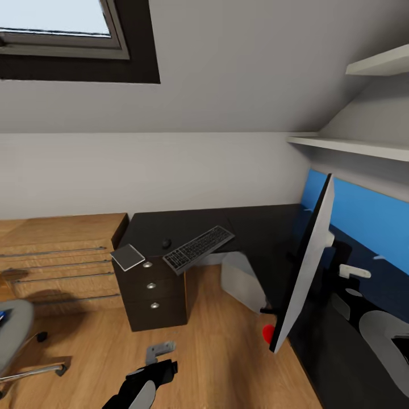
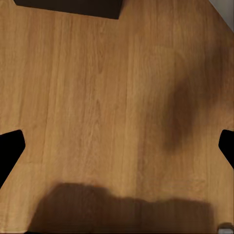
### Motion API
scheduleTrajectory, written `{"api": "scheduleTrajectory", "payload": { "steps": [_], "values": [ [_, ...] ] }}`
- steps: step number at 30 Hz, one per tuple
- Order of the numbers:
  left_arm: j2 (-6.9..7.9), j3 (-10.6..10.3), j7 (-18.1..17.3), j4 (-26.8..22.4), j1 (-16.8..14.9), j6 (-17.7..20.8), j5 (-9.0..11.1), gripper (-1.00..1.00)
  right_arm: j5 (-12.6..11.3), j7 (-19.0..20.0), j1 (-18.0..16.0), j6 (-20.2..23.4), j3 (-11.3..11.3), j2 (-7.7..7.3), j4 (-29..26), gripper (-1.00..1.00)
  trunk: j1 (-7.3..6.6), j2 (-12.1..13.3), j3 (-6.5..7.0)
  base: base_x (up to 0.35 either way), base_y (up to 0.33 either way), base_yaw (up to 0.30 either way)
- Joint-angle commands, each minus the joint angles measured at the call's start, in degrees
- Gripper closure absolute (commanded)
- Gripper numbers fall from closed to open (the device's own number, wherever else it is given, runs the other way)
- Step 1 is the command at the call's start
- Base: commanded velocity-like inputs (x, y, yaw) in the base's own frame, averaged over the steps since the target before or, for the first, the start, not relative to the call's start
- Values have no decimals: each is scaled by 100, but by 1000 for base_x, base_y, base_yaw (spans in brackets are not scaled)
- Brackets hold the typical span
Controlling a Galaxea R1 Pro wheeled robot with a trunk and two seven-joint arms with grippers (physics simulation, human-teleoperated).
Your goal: In the bedroom, organize the workspace by keeping the computer under the desk, ensuring the monitor is on the desk, placing the keyboard on the desk next to the monitor, placing the mouse on the desk next to the keyboard, moving the folder from the swivel chair onto the desk next to the mouse, stacking the notebook on top of the folder with the pen on top of the notebook, and positioning the swivel chair next to the desk.
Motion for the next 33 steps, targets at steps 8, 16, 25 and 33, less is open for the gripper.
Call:
{"api": "scheduleTrajectory", "payload": {
  "steps": [8, 16, 25, 33],
  "values": [
    [7, -6, 53, -9, -7, 7, 49, -100, -96, -7, 0, 68, 166, 4, 23, 100, -3, -4, 33, -334, -55, 156],
    [13, 9, 53, -9, -7, 7, 57, -100, -96, -6, 0, 68, 167, 4, 23, 100, -3, -4, 46, -301, -183, 71],
    [16, 13, 53, -9, -7, 7, 53, -100, -96, -6, 0, 68, 167, 4, 23, 100, -3, -4, 47, -327, -43, 2],
    [16, 13, 53, -9, -7, 6, 49, -100, -95, -2, 0, 68, 167, 4, 21, 100, -3, -4, 47, -296, -154, 0]
  ]
}}
